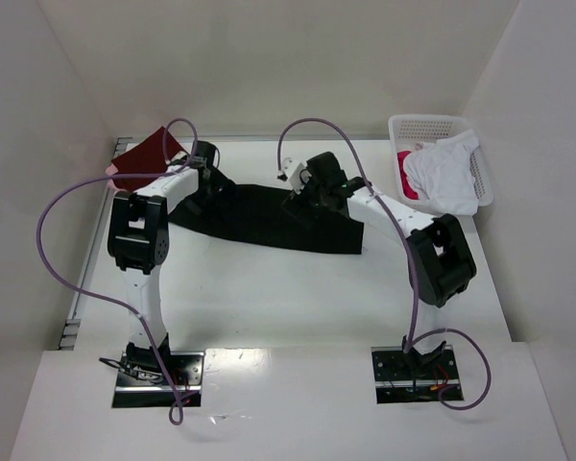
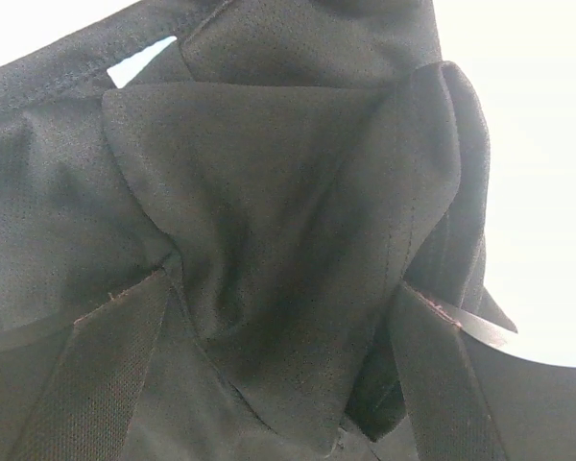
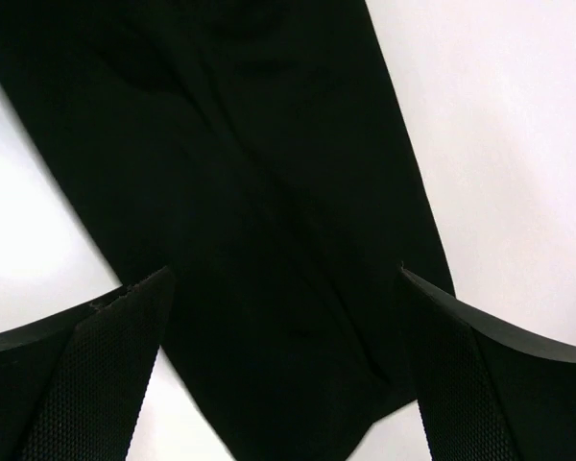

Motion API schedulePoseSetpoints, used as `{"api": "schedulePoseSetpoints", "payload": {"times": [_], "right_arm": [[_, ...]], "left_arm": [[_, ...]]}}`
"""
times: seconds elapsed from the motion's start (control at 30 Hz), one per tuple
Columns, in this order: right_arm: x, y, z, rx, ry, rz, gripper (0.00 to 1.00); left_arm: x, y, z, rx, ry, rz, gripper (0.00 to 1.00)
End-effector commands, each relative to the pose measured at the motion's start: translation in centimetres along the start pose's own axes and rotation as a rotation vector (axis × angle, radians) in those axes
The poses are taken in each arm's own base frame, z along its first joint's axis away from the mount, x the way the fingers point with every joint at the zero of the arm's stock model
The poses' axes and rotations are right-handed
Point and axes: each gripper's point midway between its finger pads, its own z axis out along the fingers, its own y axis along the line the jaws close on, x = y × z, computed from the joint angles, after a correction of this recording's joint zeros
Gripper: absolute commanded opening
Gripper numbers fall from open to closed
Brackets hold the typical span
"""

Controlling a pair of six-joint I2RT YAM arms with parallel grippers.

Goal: Fold and stack the t-shirts
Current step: Rotate the tshirt 90 degrees

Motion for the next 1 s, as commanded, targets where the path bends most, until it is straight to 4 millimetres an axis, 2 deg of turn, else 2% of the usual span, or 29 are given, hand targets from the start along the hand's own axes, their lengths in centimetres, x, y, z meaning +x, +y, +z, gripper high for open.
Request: {"api": "schedulePoseSetpoints", "payload": {"times": [0.0,0.07,0.2,0.27,0.3,0.43,0.6,0.7,0.83,0.97], "right_arm": [[3.3,0.0,2.2,-0.038,0.094,-0.038,1.00],[4.7,-0.3,3.0,-0.040,0.121,-0.022,1.00],[5.4,-0.6,4.0,-0.073,0.116,0.019,1.00],[6.4,-0.5,4.8,-0.096,0.136,0.016,1.00],[6.2,-0.6,4.8,-0.095,0.131,0.006,1.00],[8.4,0.3,6.3,-0.130,0.191,0.009,1.00],[9.1,0.3,7.2,-0.127,0.219,0.037,1.00],[10.2,1.3,7.8,-0.147,0.263,0.045,1.00],[9.7,4.4,8.0,-0.179,0.287,0.002,1.00],[10.0,7.2,7.7,-0.219,0.304,0.033,1.00]], "left_arm": [[0.6,0.7,-0.6,-0.003,0.017,0.019,1.00],[0.4,0.6,-0.7,0.006,0.026,0.012,1.00],[0.4,0.7,-0.7,0.007,0.029,0.023,1.00],[0.1,0.9,-0.6,0.003,0.027,0.015,1.00],[0.1,0.9,-0.6,0.003,0.027,0.015,1.00],[-0.2,1.0,-0.4,0.006,0.031,0.025,1.00],[-0.2,1.1,0.0,0.005,0.032,0.069,1.00],[-0.6,0.8,0.3,0.002,0.023,0.104,1.00],[-0.6,-0.2,0.9,0.020,0.041,0.132,1.00],[-0.5,-0.9,1.5,0.038,0.056,0.149,1.00]]}}
